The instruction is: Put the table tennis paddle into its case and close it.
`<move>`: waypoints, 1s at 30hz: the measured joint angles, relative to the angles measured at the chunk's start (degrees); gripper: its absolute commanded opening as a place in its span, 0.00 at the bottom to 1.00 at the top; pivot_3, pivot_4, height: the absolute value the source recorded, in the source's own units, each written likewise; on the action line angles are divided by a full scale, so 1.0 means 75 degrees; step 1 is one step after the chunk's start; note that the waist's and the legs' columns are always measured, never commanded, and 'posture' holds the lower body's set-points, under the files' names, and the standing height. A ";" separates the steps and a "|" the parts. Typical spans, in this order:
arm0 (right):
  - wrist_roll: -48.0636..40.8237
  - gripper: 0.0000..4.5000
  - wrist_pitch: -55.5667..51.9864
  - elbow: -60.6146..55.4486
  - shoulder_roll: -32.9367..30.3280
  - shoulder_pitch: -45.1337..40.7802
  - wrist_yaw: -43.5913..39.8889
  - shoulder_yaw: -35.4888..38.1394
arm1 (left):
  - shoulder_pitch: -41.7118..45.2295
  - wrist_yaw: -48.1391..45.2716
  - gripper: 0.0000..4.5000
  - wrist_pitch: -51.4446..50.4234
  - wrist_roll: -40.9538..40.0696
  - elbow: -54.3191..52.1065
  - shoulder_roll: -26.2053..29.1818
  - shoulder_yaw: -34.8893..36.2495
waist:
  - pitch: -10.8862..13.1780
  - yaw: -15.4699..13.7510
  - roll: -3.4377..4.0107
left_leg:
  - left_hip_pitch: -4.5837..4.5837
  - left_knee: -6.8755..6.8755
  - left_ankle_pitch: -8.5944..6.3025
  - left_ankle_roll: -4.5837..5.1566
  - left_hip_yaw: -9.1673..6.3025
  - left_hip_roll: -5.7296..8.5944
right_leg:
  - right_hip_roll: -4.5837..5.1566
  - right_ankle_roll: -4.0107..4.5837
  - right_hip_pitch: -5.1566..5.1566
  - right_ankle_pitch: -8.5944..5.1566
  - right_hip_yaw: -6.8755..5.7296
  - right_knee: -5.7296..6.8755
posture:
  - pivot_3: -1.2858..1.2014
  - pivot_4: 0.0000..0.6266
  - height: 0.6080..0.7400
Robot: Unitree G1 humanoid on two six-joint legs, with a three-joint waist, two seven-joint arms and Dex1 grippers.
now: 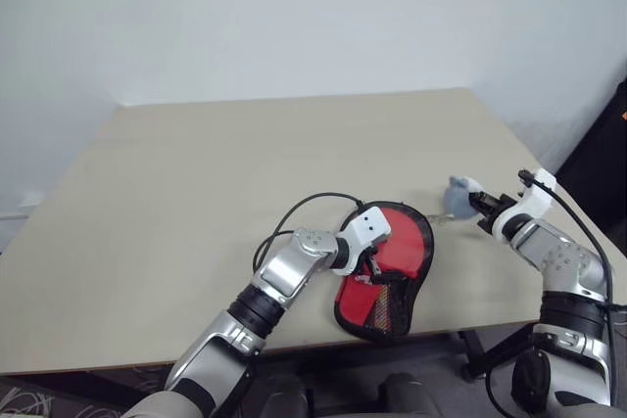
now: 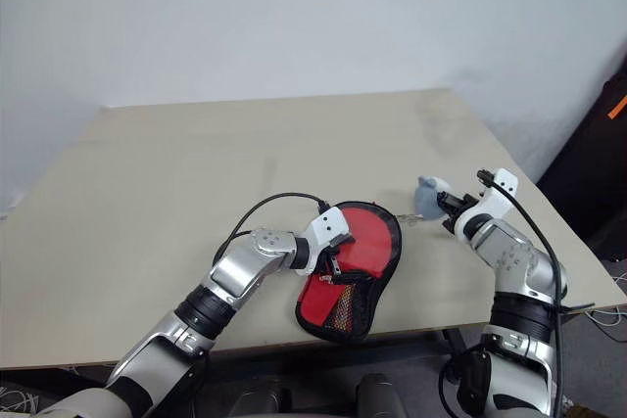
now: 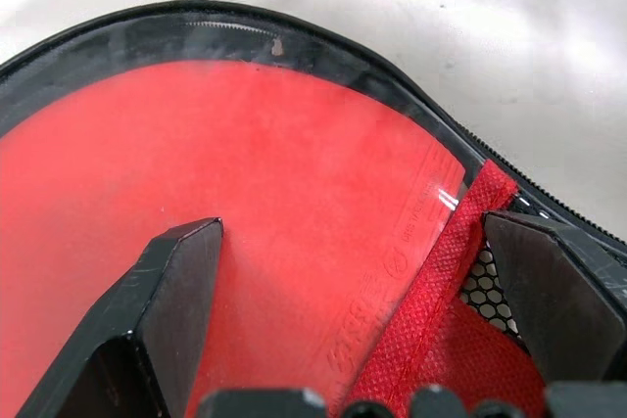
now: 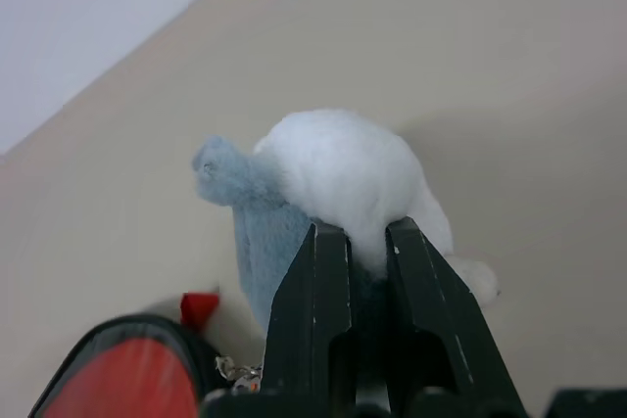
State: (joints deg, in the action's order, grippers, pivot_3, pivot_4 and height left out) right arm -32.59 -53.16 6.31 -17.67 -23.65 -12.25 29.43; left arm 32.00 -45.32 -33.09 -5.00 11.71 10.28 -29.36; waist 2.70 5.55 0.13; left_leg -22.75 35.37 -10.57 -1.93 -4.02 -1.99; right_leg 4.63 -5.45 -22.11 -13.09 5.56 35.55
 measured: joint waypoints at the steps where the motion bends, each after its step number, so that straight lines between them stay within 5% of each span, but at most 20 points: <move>1: -0.0179 0.00 -0.0211 -0.0310 0.0005 0.0214 0.0062 0.0094 | 0.0018 -0.0030 1.00 0.0006 0.0000 0.0018 -0.0006 -0.0012 | 0.0000 -0.0009 0.0000 | -0.0002 -0.0001 -0.0001 -0.0002 0.0000 0.0000 | 0.0001 0.0001 -0.0002 -0.0001 -0.0001 -0.0004 | 0.52 0.00 1.00; 13: -0.2140 0.00 -0.1296 -0.2696 0.0198 0.2776 -0.0410 0.0460 | 0.0062 -0.0180 1.00 0.0019 0.0010 0.0152 -0.0019 0.0010 | -0.0032 0.0002 -0.0001 | 0.0002 -0.0012 -0.0027 -0.0037 0.0000 -0.0001 | 0.0005 0.0000 0.0016 -0.0002 -0.0004 -0.0090 | 0.52 0.00 1.00; 30: -0.2922 0.00 -0.1091 -0.3402 -0.2164 0.5190 -0.3720 -0.0743 | 0.0020 -0.0204 1.00 0.0015 0.0012 0.0205 -0.0080 0.0009 | -0.0071 -0.0003 -0.0067 | 0.0001 0.0018 -0.0073 -0.0040 0.0006 -0.0001 | 0.0034 -0.0007 0.0031 -0.0008 -0.0023 -0.0119 | 0.52 0.00 1.00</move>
State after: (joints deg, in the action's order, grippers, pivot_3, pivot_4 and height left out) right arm -54.50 -61.34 -19.20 -33.90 15.28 -40.15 23.86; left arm 32.15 -46.85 -32.99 -4.91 13.25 9.68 -29.29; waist 2.17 5.53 -0.37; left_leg -22.74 35.50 -11.11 -2.23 -3.97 -1.99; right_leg 4.88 -5.51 -21.89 -13.15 5.39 34.66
